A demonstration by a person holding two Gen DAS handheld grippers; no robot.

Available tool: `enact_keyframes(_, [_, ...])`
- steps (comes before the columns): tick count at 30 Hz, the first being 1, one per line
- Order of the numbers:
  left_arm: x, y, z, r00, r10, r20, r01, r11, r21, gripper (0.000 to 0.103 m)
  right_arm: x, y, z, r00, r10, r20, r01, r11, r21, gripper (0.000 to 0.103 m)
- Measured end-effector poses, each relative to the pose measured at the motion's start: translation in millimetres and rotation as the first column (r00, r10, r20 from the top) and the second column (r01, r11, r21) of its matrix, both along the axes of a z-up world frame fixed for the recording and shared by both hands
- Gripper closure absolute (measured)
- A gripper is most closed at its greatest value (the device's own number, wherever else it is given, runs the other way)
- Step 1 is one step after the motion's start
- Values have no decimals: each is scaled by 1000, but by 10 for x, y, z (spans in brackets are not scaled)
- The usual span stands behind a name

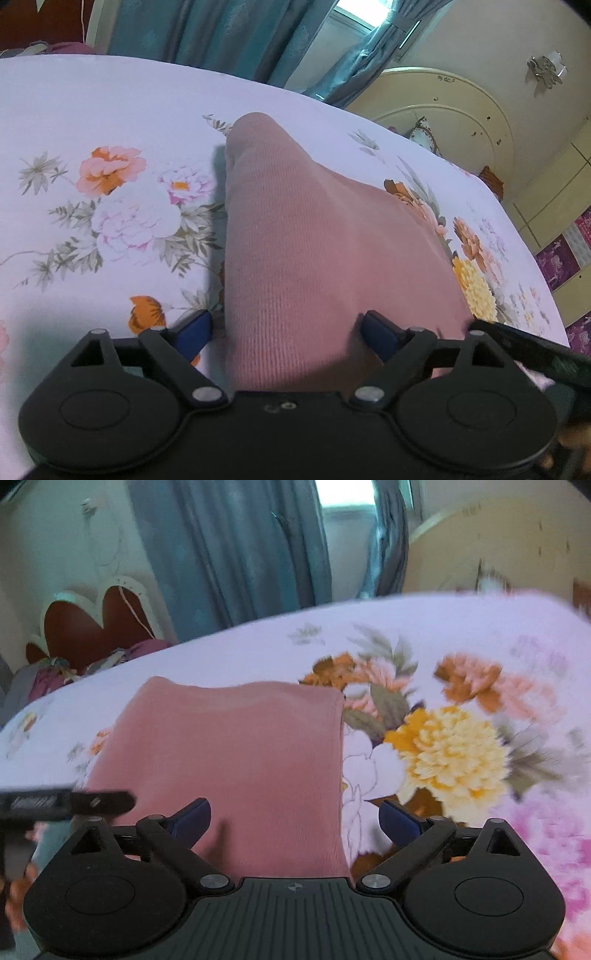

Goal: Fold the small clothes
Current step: 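Grasp the folded sweatshirt end with the left tool while the right tool pinches its edge, then lift and fold the sweatshirt end over with both tools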

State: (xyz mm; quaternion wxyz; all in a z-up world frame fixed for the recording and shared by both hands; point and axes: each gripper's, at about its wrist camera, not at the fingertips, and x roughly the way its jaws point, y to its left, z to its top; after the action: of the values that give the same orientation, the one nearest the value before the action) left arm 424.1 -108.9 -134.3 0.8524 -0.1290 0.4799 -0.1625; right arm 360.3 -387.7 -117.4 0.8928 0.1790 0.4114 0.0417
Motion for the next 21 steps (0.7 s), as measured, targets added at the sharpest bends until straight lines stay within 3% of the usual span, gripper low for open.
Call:
enact_keyframes(2, [25,-19,-10,1000,1,3,-1,1000,-1,16,126,-109,-152,1000,-15,-19,16,997,79,9])
enact_keyframes(3, [34,-31,-14,1000,3,5,-3,1000,-1,18,176,-145,-219,1000,-9,-25,12,993,117,20])
enact_keyframes(4, [39,-41,-17,1000,5,6,-5,1000,-2,19,211,-163,-267,1000,-3,-23,6,989,149,23])
enact_keyframes(6, [47,-74,-17,1000,1,11,-1,1000,-6,29,252,-137,-283,1000,14,6,-15,987,160,23])
enact_keyframes(9, [65,-121,-6,1000,12,8,-12,1000,-2,36,299,-23,-274,997,68,22,-71,987,142,24])
enact_keyframes(12, [68,-139,20,999,31,7,-31,1000,-4,48,316,34,-256,994,105,13,-106,989,105,40])
enact_keyframes(15, [41,-213,100,999,32,26,-32,999,27,57,333,-75,-291,995,95,-17,-91,981,173,70])
enact_keyframes(16, [33,-247,128,999,31,35,-32,999,41,58,342,-101,-294,995,95,-25,-89,976,201,76])
enact_keyframes(19, [5,-310,216,998,25,61,-29,998,64,63,331,-79,-249,994,106,-15,-101,976,195,80])
enact_keyframes(21, [-13,-319,282,997,17,79,-22,997,67,65,315,-114,-205,995,95,7,-94,964,250,81])
